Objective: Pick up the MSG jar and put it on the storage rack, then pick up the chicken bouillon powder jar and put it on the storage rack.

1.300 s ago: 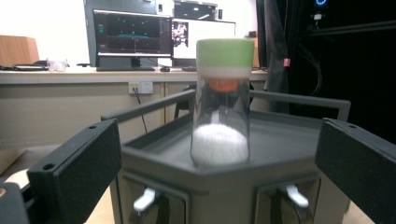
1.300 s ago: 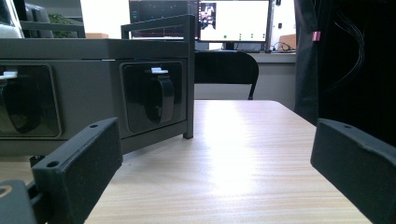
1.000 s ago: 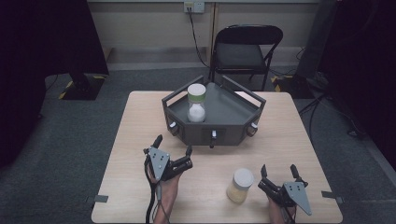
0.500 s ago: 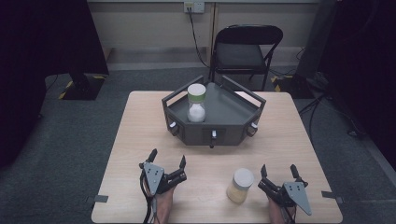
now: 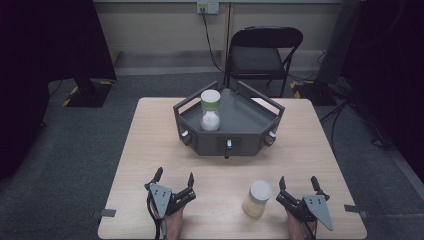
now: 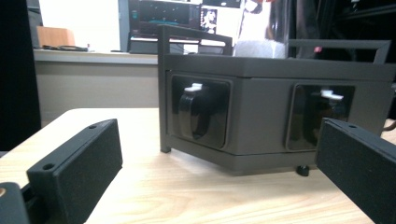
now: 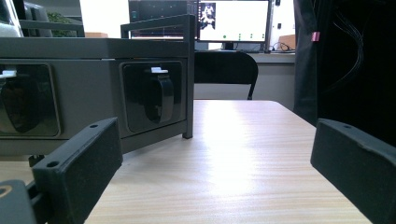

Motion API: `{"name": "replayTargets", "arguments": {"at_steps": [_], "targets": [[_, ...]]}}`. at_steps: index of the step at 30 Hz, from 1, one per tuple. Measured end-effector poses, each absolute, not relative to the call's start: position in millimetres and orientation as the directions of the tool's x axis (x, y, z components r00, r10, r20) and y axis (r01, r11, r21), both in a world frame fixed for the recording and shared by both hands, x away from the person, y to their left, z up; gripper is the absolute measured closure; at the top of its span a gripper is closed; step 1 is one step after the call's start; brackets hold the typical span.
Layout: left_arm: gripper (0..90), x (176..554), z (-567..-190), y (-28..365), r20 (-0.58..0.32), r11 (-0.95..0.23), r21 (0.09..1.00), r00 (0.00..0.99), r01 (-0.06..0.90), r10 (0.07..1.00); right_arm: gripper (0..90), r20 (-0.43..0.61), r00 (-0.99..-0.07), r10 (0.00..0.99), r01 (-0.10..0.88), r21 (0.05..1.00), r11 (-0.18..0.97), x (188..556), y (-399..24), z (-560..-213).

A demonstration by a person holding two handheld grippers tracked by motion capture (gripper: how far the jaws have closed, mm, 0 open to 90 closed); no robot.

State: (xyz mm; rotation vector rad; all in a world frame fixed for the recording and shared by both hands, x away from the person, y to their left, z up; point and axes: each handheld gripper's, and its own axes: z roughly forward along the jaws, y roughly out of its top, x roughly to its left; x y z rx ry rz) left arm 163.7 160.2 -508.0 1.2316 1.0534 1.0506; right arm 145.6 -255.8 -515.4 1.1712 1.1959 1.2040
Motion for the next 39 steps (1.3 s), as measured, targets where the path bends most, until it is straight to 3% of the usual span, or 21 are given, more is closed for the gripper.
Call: {"name": "replayTargets", "arguments": {"at_steps": [15, 39], "targets": [[0.2, 165, -516, 162, -0.036, 0.037, 0.999, 0.205, -0.001, 0.978, 0.6, -0.023, 0.003, 1.0, -0.031, 0.999, 0.023, 146, -256, -515], [0.0, 161, -518, 156, -0.006, 0.01, 1.0, 0.188, -0.018, 0.982, 0.6, -0.024, 0.005, 1.0, -0.031, 0.999, 0.024, 145, -255, -516]]}}
